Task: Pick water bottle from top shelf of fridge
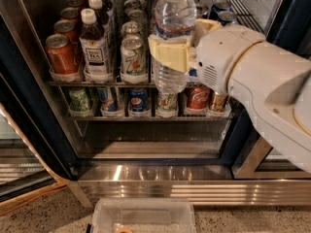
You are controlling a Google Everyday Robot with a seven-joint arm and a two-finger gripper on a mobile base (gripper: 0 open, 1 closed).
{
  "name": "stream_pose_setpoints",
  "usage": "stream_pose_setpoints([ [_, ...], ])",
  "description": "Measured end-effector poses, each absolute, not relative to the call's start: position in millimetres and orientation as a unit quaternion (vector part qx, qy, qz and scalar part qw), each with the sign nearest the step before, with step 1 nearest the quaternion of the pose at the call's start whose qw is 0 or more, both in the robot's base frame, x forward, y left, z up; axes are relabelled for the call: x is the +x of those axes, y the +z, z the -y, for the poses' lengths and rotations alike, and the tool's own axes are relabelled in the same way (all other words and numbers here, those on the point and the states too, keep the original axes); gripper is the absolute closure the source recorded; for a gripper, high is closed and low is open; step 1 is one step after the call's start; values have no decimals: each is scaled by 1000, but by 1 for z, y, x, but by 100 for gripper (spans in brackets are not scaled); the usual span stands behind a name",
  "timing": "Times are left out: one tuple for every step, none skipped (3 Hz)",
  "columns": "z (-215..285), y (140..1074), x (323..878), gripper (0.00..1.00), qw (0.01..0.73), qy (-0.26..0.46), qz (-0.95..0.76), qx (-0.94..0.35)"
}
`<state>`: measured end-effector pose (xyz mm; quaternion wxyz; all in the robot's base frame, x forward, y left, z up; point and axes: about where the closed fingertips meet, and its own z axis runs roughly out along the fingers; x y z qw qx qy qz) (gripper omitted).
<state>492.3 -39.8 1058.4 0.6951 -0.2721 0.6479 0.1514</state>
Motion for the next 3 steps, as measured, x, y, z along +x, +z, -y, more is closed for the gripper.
stream_pose_setpoints([
  [30,1055,489,100,671,178,-641,-328],
  [71,1034,481,100,647,203,-643,-357],
  [106,1019,457,100,632,238,-635,-376],
])
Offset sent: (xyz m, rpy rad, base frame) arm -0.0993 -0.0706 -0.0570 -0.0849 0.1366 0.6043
